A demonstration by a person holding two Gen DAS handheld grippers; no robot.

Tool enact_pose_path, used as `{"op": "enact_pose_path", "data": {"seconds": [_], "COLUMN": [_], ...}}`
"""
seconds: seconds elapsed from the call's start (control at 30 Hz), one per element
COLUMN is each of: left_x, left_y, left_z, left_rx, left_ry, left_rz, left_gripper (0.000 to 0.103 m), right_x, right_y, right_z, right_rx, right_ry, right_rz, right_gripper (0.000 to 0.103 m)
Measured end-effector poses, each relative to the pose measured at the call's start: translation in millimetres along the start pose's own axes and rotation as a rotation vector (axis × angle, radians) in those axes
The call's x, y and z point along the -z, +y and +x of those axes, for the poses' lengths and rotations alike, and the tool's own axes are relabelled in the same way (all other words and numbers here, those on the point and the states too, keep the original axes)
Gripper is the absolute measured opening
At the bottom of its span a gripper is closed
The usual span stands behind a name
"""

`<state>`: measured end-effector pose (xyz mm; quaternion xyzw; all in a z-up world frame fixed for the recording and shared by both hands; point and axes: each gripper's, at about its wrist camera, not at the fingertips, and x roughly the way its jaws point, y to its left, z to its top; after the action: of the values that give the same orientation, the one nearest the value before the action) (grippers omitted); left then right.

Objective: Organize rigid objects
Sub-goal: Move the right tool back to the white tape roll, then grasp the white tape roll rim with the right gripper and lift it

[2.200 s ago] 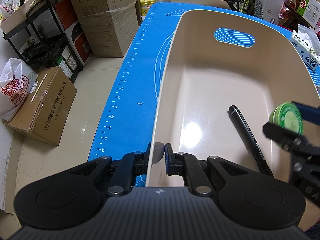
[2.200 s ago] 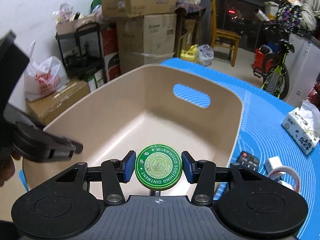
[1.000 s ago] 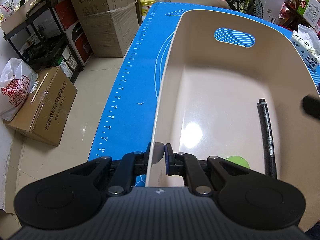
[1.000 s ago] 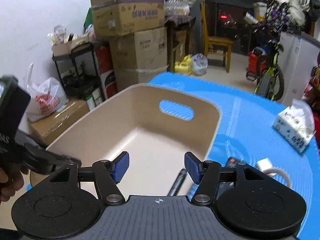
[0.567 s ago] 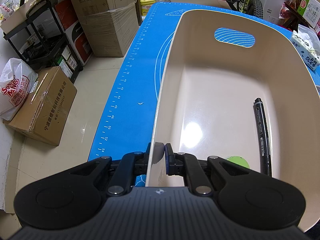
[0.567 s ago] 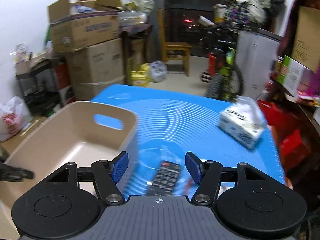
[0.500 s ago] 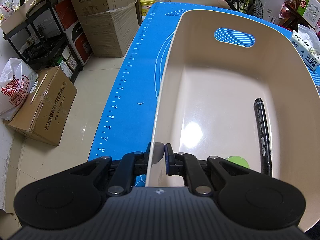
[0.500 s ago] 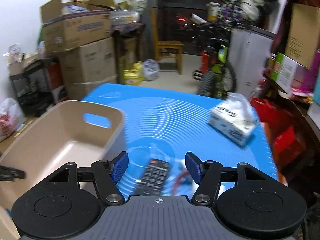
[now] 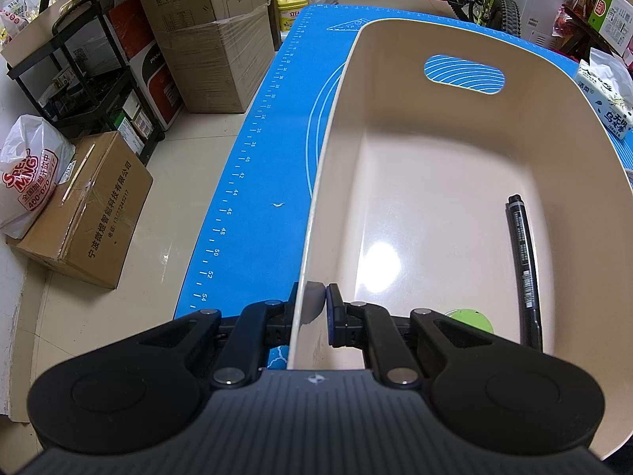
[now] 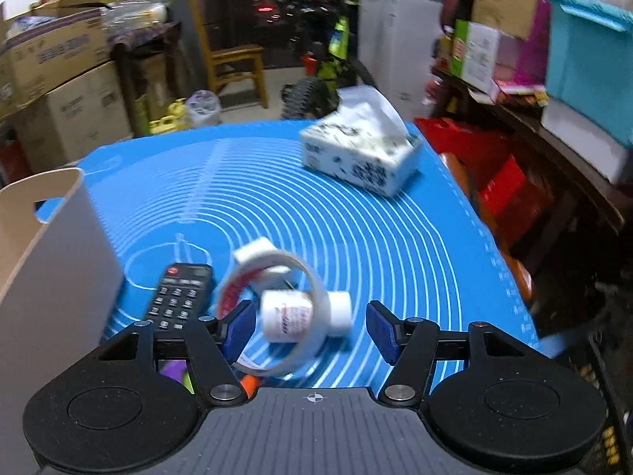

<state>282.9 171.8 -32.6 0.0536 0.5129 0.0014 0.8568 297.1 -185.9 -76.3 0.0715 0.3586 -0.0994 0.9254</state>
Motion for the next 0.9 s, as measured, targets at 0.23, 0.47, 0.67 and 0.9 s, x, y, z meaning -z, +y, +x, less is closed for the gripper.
{"op": "enact_pose_path", "data": {"seconds": [0.23,0.47,0.67,0.9], "left_x": [-0.3,-0.7,-1.2,-1.5], "left_y": [-0.9,-2.2,-2.3,-3.2], "left_z": [0.1,0.8,1.0,0.1], "left_rx": [-0.005,-0.011,-0.013,-0.018], "left_ry": [0.002,0.001,0.001,0.003], "left_rz": [-0.001,-0.004,-0.008,-0.015], "left_gripper": [0.013,0.013,0.013,0.013], "right_x": [7.3,9.8,15.5,8.5], "right_y": [-3.1,-1.1,-2.3,-4.7], "right_z": [18.9,19.6,22.3,11.7], "right_rx": [0.008,-0.013,-0.037,-0.069], "right_ry": [0.051,0.067,0.104,0.106], "right_rz": [0.112,0.139,0.137,0.123], "right_gripper": [0.056,0.049,0.031,0.022]}}
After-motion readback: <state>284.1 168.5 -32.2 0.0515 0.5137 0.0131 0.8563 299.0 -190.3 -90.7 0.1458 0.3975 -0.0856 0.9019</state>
